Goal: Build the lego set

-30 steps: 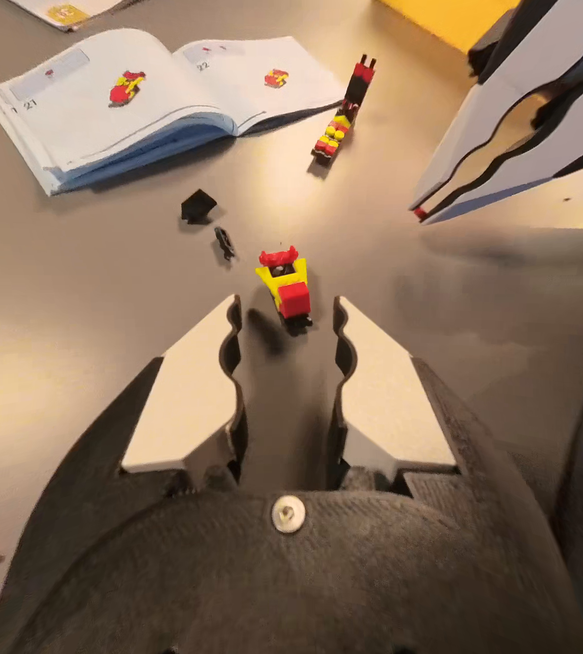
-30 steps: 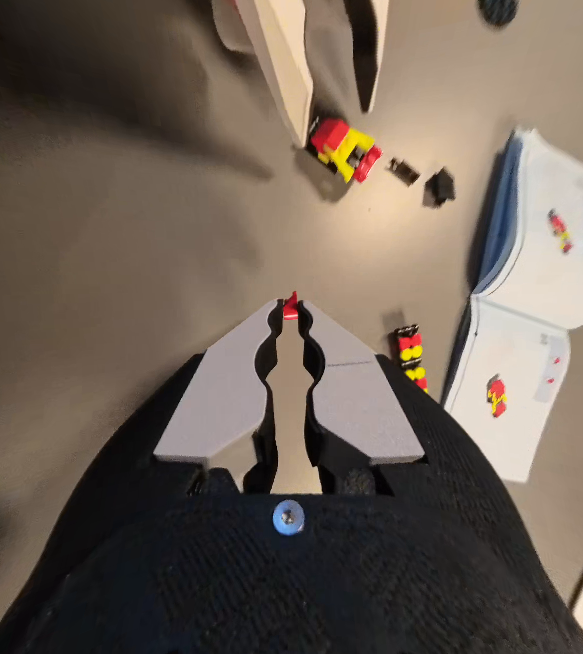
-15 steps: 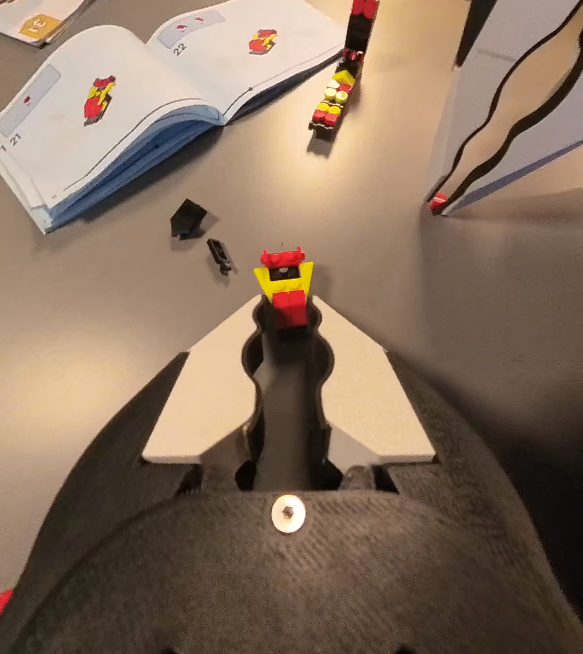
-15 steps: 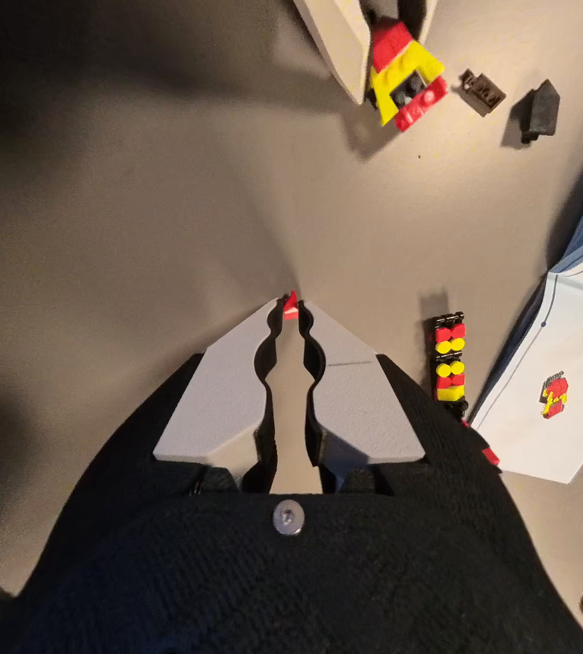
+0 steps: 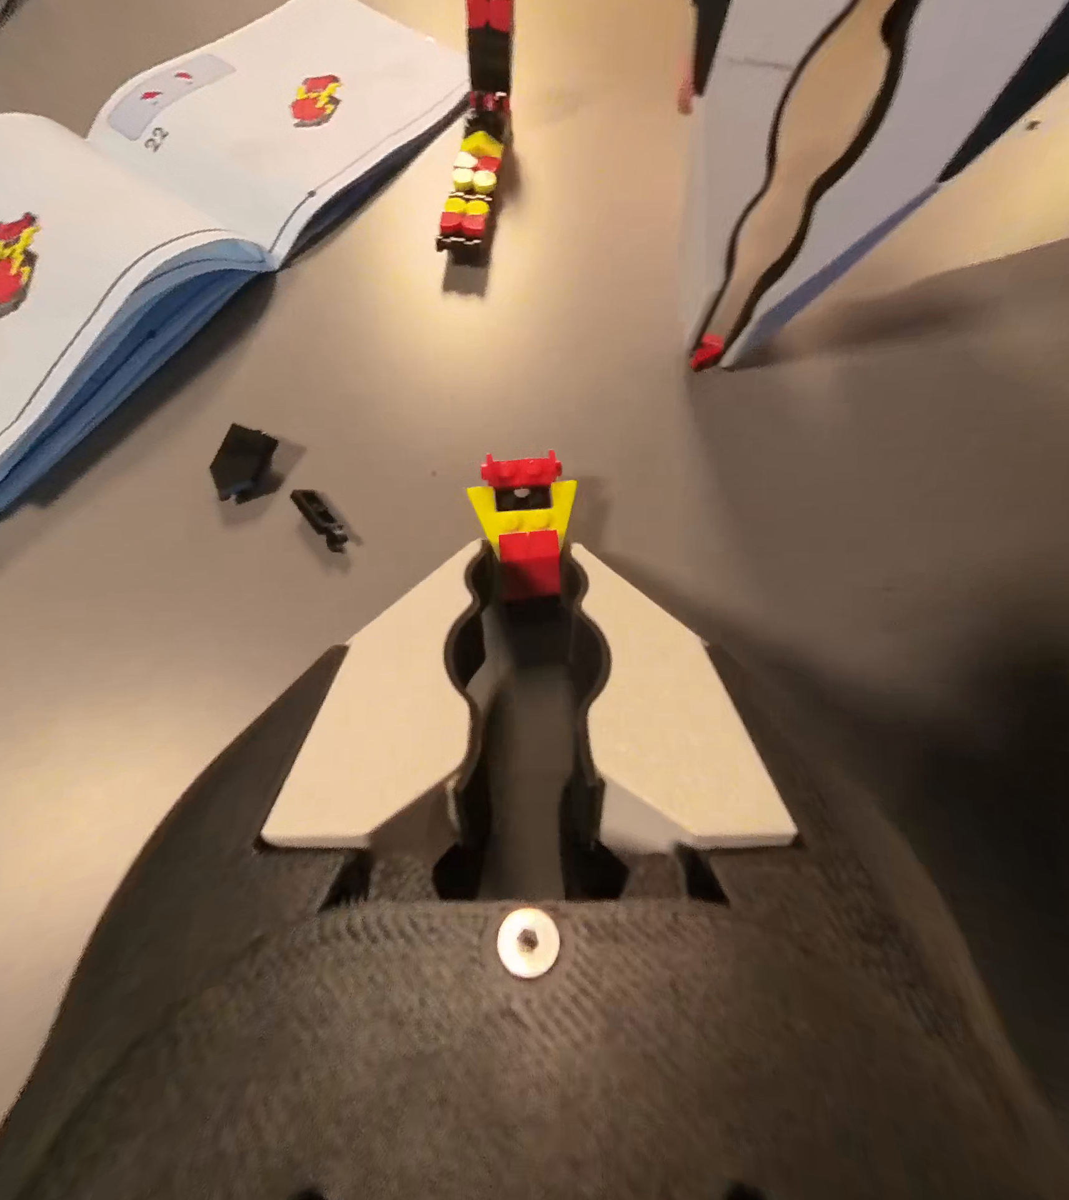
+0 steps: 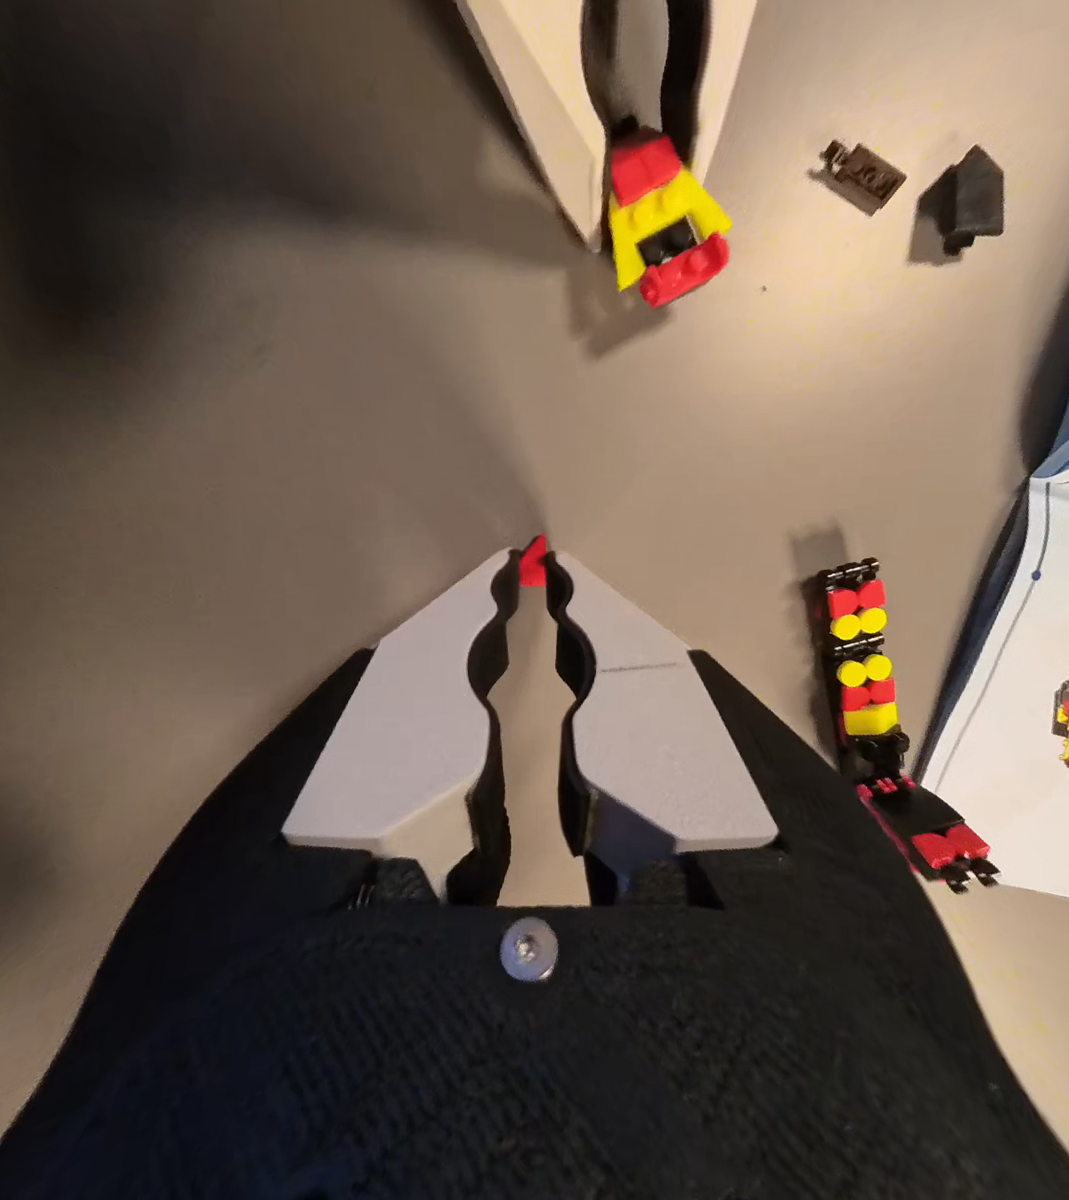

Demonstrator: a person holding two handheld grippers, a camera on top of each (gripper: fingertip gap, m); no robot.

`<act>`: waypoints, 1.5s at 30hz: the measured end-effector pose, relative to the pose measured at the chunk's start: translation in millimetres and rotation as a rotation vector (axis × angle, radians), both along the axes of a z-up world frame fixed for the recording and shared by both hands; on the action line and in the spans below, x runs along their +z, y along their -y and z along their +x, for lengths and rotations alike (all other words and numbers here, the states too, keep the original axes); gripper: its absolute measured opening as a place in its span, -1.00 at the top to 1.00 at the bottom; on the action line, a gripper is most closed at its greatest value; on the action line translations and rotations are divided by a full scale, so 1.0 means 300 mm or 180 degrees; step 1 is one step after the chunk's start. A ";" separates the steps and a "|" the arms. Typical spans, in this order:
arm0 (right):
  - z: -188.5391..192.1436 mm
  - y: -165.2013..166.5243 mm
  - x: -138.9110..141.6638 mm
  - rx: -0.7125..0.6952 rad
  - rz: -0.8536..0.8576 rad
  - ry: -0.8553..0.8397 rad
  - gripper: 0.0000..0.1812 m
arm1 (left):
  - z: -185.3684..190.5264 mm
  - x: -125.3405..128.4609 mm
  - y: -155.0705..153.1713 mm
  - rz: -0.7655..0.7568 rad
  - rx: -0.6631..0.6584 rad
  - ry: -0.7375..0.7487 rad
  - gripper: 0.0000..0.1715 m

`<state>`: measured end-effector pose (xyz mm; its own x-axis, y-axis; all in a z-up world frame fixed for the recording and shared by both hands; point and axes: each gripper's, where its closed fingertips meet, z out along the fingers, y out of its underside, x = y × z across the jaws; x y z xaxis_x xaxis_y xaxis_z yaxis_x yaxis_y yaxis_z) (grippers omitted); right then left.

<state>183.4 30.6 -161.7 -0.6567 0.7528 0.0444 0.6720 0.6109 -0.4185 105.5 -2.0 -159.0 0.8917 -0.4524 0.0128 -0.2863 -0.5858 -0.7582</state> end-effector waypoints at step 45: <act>-0.173 0.052 0.112 0.0675 0.0277 -0.0949 0.62 | 0.038 -0.001 0.016 -0.0023 -0.0397 0.0036 0.77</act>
